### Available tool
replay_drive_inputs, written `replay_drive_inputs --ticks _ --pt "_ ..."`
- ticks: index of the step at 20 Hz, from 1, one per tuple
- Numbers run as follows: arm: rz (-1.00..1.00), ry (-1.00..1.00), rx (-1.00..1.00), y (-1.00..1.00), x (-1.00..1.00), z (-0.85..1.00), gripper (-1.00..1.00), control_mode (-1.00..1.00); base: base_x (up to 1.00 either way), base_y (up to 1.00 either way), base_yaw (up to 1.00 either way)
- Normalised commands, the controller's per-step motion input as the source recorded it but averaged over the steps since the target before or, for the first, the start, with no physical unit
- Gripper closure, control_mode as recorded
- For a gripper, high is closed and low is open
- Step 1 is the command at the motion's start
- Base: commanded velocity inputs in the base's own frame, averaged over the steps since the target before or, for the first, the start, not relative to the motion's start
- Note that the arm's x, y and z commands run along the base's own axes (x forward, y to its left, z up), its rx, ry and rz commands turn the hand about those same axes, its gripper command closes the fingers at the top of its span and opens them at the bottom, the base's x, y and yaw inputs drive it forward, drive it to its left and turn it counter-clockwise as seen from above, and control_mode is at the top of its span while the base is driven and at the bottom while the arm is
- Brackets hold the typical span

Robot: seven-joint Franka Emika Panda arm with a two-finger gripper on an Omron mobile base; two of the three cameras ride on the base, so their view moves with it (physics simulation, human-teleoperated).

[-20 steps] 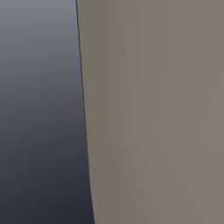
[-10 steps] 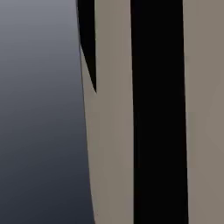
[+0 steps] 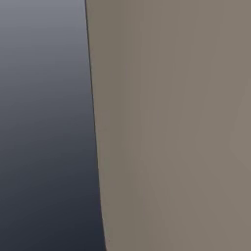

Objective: Take 2 condiments from the cabinet and move them on the counter near the stove.Make sure the condiments are lined up with each other, next to each other.

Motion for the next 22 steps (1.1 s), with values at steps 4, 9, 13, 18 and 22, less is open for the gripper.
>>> replay_drive_inputs --ticks 4,9,13,18,22 --pt "0.00 0.00 0.00 0.03 0.29 0.41 -1.00 -1.00 0.00 0.00 0.00" --pt "0.00 0.00 0.00 0.01 0.21 0.41 -1.00 -1.00 0.00 0.00 0.00" --pt "0.00 0.00 0.00 0.07 0.28 0.27 -1.00 -1.00 0.00 0.00 0.00" --pt "0.00 0.00 0.00 0.17 0.30 0.07 -1.00 -1.00 0.00 0.00 0.00" --pt "0.03 0.00 0.00 0.20 0.27 0.00 -1.00 -1.00 0.00 0.00 0.00"
